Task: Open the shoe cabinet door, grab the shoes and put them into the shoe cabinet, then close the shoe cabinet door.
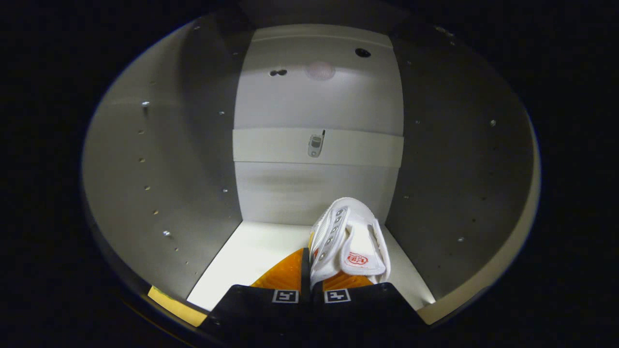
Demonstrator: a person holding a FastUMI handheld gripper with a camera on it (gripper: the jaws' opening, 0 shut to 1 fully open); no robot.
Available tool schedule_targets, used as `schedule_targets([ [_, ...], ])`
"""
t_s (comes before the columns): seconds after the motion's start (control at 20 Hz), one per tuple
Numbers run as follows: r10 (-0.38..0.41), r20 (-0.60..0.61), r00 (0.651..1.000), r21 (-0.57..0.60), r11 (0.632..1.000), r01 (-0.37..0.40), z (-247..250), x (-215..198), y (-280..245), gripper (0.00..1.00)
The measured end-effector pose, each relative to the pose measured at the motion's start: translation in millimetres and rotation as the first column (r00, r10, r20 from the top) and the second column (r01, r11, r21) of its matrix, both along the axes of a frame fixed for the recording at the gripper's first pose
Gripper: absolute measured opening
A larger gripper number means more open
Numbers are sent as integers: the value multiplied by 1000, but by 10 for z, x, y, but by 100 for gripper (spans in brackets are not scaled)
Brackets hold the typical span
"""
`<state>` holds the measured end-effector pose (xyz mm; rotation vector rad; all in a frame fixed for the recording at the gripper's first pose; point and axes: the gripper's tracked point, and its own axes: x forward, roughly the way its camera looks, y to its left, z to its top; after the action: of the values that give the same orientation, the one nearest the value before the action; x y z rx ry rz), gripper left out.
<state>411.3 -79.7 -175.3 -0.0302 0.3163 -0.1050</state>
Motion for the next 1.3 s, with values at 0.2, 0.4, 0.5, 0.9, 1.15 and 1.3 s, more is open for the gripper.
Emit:
schedule_targets([
  [0.2, 11, -48, 999, -5, 1000, -11, -283, 306, -55, 4],
  [0.4, 8, -69, 998, 3, 1000, -7, -379, 364, -62, 6],
  [0.5, 15, -47, 999, -13, 1000, -15, -307, 346, -28, 14],
  [0.9, 3, -30, 1000, -32, 999, -4, -72, -13, 4, 53],
  [1.15, -11, 24, 1000, -1, 1000, 11, 218, -378, 56, 62],
  [1.3, -17, 69, 997, 17, 1000, 16, 438, -667, 118, 74],
])
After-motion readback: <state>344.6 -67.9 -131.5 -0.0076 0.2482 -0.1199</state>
